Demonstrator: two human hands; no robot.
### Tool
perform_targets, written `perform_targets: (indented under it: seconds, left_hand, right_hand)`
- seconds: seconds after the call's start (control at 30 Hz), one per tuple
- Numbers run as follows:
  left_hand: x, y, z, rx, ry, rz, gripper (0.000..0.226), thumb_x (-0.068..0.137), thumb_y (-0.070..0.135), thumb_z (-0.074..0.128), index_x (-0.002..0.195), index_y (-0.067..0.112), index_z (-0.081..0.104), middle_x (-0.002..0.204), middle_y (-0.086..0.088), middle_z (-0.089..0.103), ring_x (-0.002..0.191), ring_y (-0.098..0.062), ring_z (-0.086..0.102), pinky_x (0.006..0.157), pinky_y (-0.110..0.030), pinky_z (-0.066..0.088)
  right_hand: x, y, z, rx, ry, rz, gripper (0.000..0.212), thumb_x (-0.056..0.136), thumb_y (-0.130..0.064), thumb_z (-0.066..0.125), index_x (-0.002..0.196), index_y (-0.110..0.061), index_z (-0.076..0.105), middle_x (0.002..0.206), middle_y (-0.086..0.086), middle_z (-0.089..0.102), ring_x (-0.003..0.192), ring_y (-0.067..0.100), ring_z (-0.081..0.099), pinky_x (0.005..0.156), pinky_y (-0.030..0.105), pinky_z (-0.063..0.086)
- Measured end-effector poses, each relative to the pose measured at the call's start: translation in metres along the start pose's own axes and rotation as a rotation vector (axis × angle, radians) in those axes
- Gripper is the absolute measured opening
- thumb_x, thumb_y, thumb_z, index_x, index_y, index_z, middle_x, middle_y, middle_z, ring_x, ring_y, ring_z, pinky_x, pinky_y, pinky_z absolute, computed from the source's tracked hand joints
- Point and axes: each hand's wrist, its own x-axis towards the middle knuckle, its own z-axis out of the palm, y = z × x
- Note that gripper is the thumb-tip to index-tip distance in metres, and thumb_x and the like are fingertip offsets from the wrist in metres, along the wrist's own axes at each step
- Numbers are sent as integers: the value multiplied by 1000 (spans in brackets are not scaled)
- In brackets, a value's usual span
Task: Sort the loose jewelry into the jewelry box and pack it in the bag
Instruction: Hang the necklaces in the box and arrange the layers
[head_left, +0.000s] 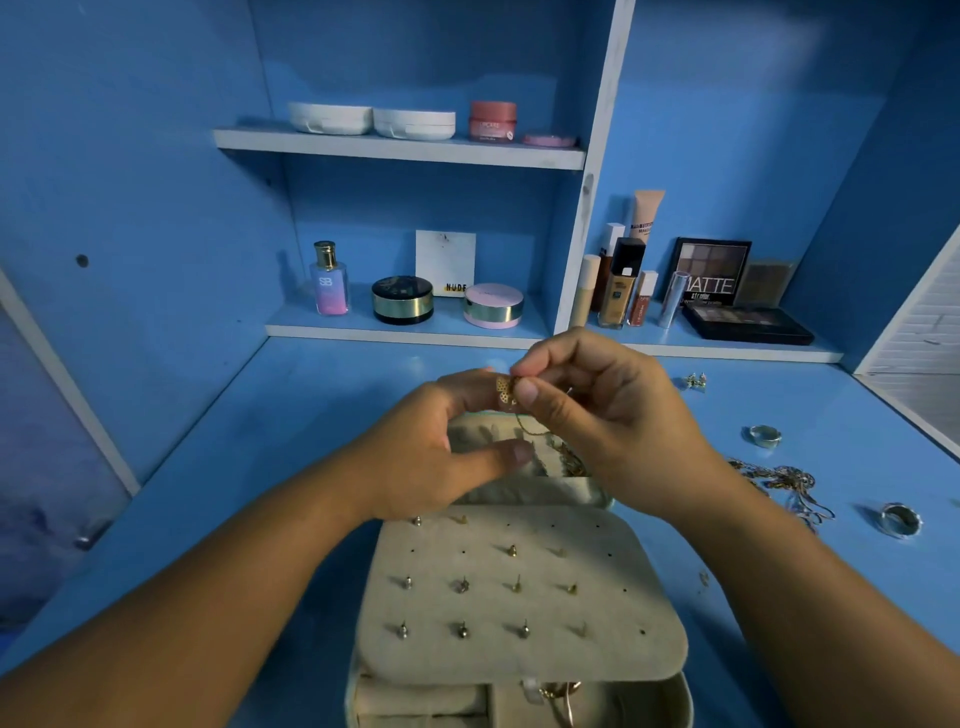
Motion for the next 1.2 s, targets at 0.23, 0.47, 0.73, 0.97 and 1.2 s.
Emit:
perform_targets:
  seconds: [0.23, 0.47, 0.73, 0.97, 1.2]
  left_hand:
    - [3, -2, 9, -295, -7, -24, 15, 87, 32, 58, 89, 28, 72, 99, 12, 72, 103, -5, 64, 95, -23, 45]
    - [5, -7, 5, -604, 221, -124, 27, 89, 32, 43, 76, 11, 53, 54, 1, 50, 64, -18, 62, 73, -28, 53]
    - [18, 17, -28, -211, 339, -225, 31, 104, 23, 40, 80, 16, 59, 47, 13, 35, 45, -3, 33, 55, -21, 38]
    - [16, -10, -27, 435, 524, 148, 20, 99, 22, 52, 89, 14, 68, 68, 11, 58, 59, 0, 49, 56, -8, 34]
    - [12, -11, -5, 488, 523, 355, 23, 96, 28, 55, 89, 13, 70, 78, 5, 56, 73, 0, 49, 67, -9, 35]
  right_hand:
    - [5, 4, -10, -27, 133, -24, 12, 81, -27, 68, 89, -20, 64, 77, 0, 70, 81, 44, 61, 72, 62, 48]
    - [6, 19, -24, -286, 260, -36, 16, 87, -9, 61, 88, -25, 61, 72, 9, 63, 71, 42, 51, 60, 33, 45]
    - [5, 25, -26, -430, 270, 62, 20, 76, -19, 48, 82, -34, 61, 57, -16, 48, 61, 32, 45, 60, 47, 48]
    - [3, 28, -24, -495, 61, 233, 26, 85, -4, 48, 83, -22, 67, 47, -10, 46, 44, 5, 39, 46, 19, 33]
    - [3, 29, -16, -668, -124, 178, 21, 90, -37, 51, 104, -35, 67, 99, -15, 59, 96, 7, 50, 84, 31, 42]
